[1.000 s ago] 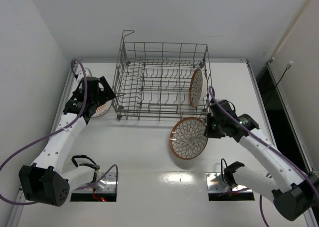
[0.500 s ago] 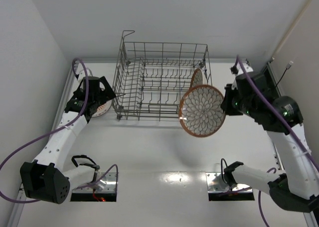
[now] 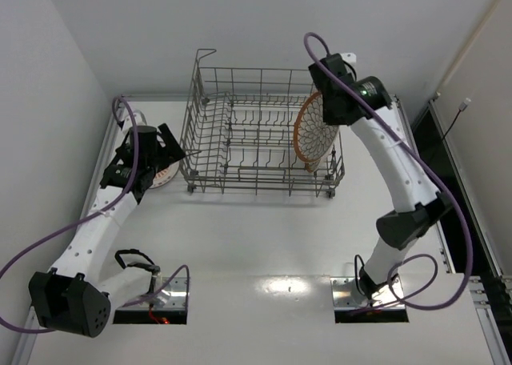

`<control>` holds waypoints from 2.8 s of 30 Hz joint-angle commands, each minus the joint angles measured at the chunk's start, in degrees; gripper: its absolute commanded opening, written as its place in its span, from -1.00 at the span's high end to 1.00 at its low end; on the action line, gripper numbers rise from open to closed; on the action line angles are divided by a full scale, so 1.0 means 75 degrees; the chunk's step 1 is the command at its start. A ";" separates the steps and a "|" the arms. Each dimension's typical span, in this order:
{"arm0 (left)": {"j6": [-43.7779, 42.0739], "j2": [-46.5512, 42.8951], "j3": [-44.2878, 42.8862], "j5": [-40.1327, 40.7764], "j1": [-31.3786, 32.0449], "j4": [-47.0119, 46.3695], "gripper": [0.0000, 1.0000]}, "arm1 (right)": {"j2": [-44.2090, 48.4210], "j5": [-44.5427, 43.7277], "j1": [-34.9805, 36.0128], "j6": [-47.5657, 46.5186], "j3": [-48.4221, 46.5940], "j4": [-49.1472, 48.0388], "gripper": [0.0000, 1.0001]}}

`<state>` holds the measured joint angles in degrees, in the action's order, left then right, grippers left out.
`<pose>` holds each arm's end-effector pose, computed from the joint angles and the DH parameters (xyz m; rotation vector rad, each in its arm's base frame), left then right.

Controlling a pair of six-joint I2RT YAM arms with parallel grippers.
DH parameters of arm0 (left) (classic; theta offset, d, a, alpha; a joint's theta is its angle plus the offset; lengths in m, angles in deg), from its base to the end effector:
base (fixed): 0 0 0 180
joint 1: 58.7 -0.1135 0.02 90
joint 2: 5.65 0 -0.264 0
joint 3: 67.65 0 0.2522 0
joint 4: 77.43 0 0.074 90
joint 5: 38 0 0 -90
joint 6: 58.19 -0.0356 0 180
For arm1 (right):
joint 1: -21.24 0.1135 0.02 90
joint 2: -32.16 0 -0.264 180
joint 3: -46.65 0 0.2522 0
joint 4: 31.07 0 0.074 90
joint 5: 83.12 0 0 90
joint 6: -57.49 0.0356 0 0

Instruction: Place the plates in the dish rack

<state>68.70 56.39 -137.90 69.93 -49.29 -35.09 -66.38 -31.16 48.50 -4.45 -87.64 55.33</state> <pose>0.2338 -0.0276 0.3222 -0.6788 2.0262 -0.1350 0.3021 0.1310 0.4430 0.2900 2.2249 -0.3103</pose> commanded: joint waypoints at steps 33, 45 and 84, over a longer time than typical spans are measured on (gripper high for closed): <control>-0.0488 -0.0796 0.0278 -0.0211 0.0070 0.0080 -1.00 | -0.1885 -0.5135 0.1017 -0.1466 -0.1332 -0.1986 1.00; -0.0488 -0.0796 0.0278 -0.0211 0.0070 0.0080 -1.00 | -0.1965 -0.5193 0.1157 -0.1561 -0.0442 -0.2280 1.00; -0.2491 -0.0937 0.0653 0.2660 0.0140 -0.0212 -1.00 | -0.3186 -0.1561 0.1228 0.0244 -0.0425 -0.0406 0.21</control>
<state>51.95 48.91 -133.31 87.09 -48.85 -33.63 -90.44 -49.28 57.14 -4.41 -85.61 48.88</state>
